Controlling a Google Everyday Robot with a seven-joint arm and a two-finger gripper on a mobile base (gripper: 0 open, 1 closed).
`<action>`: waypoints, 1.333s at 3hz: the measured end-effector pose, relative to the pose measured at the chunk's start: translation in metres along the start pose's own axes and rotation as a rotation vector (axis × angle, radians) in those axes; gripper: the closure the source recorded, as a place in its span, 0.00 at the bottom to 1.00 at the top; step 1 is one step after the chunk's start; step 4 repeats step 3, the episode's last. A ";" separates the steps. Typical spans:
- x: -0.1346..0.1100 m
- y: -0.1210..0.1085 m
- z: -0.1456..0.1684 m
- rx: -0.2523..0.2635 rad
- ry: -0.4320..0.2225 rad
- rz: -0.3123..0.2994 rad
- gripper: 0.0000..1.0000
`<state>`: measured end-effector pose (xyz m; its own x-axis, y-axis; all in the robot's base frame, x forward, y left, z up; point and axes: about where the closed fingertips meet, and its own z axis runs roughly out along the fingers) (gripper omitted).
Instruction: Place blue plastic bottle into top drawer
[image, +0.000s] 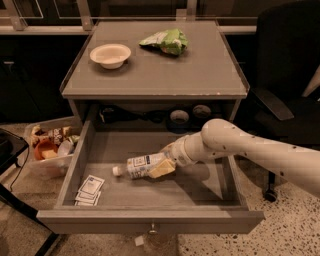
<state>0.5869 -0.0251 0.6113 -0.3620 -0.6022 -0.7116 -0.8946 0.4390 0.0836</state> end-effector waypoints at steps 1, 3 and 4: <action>0.002 0.002 0.002 0.008 -0.010 0.009 0.11; -0.007 0.006 -0.004 0.016 -0.046 -0.008 0.00; -0.007 0.006 -0.004 0.016 -0.046 -0.008 0.00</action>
Offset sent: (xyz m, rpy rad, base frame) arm -0.0046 0.0045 0.0237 0.0594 -0.0755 -0.0125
